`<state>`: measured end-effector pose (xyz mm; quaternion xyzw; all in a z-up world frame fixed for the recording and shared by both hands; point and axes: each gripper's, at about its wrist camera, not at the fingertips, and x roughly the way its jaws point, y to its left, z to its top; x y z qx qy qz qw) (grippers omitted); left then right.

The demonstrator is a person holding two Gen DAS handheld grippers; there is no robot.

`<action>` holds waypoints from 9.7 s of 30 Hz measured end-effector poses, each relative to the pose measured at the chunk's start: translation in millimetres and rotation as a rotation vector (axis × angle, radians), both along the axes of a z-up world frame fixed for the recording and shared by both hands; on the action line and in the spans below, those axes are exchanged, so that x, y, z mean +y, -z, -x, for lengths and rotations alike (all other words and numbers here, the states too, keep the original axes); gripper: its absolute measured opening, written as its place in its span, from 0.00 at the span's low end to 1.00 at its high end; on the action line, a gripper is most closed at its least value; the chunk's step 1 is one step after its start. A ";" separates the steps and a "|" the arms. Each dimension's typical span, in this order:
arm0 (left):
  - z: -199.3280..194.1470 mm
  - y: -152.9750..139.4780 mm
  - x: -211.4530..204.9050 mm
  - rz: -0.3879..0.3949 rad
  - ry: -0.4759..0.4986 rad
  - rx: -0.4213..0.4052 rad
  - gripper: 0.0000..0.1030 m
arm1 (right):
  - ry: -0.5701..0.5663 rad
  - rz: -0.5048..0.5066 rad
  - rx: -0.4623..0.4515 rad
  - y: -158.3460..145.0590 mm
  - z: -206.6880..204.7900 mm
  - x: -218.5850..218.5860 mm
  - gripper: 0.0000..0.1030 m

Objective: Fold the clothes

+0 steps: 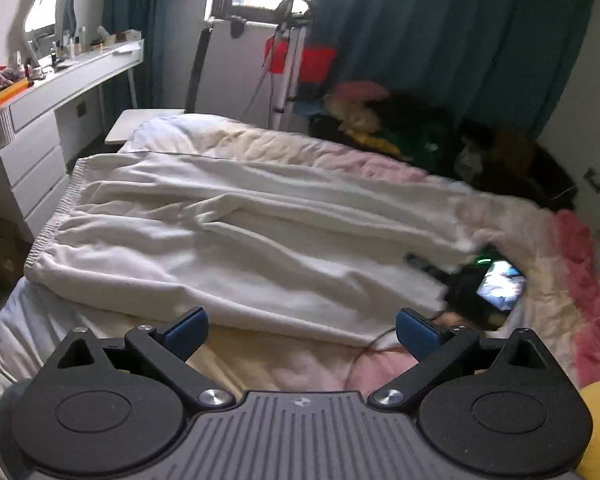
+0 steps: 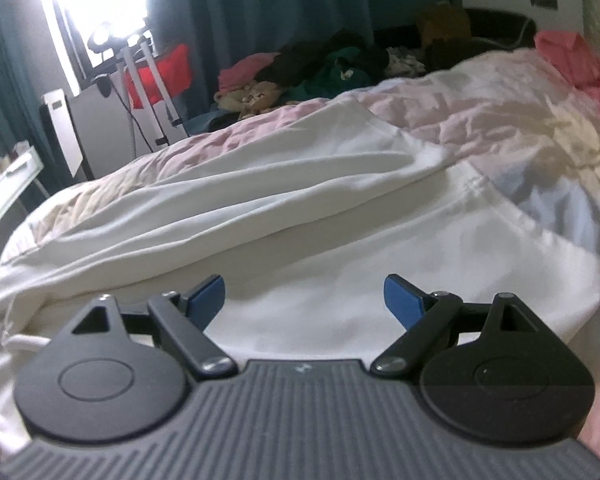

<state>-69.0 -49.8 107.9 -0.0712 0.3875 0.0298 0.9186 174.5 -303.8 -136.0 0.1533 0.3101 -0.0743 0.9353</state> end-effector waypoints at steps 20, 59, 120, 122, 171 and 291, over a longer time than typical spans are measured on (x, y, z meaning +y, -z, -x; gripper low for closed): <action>-122.7 184.6 198.8 -0.051 -0.312 -0.085 0.95 | 0.535 -0.592 -0.026 47.1 86.6 -141.9 0.85; -85.0 251.9 403.5 0.797 -0.778 -0.018 0.08 | 0.752 -0.809 -0.110 102.6 82.8 -192.8 0.52; -247.8 243.6 388.3 0.728 -0.672 -0.083 0.63 | 0.229 -0.874 -0.075 91.6 -103.6 -119.6 0.55; -259.6 250.9 390.3 0.708 -0.686 -0.074 0.63 | 0.217 -0.858 -0.059 100.7 -113.6 -114.8 0.55; -27.4 187.7 419.9 0.400 -0.645 -0.077 0.49 | 0.401 -0.800 -0.042 87.7 -3.1 -168.1 0.13; -122.1 237.0 140.9 0.391 0.177 0.099 0.09 | -0.401 0.179 0.049 29.6 17.5 147.0 0.67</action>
